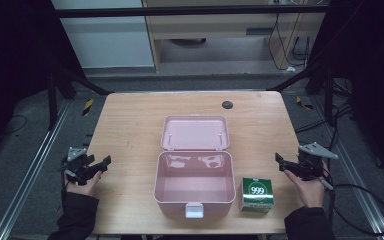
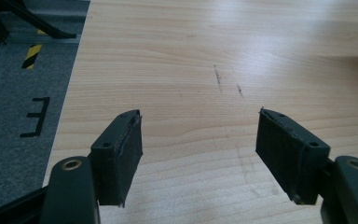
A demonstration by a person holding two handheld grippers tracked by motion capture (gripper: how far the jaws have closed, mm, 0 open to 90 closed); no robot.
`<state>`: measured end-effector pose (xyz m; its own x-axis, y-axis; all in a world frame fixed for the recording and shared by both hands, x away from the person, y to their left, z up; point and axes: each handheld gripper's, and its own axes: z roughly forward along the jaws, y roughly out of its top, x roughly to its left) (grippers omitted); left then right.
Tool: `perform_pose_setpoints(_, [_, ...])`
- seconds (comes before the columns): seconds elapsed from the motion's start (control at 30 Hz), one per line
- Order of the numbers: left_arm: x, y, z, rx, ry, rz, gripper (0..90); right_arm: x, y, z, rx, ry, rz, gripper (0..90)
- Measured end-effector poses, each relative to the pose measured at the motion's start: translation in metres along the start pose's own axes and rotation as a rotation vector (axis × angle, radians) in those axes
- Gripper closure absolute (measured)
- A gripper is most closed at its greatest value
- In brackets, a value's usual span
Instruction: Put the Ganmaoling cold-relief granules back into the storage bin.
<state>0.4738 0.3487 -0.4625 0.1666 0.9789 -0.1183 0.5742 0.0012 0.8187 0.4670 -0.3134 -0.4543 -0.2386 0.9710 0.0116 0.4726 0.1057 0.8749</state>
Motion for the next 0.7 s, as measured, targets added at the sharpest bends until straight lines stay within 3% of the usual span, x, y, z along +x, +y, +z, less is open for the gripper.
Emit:
perform_pose_setpoints(0.13, [-0.001,0.000,-0.001,0.001,0.005,0.018,31.5,0.000,0.007,-0.007,-0.022,0.031,-0.010,12.2])
perform_pose_setpoints(0.17, [0.000,-0.001,-0.001,0.006,0.003,0.023,32.2,0.002,0.013,-0.012,-0.027,0.060,-0.030,12.2])
perform_pose_setpoints(0.5, [-0.002,-0.003,-0.001,0.038,-0.015,0.055,33.3,0.010,0.041,-0.029,-0.013,0.158,-0.144,12.4])
perform_pose_setpoints(0.7, [-0.003,-0.003,-0.002,0.042,-0.017,0.063,33.6,0.013,0.061,-0.041,0.009,0.175,-0.212,12.3])
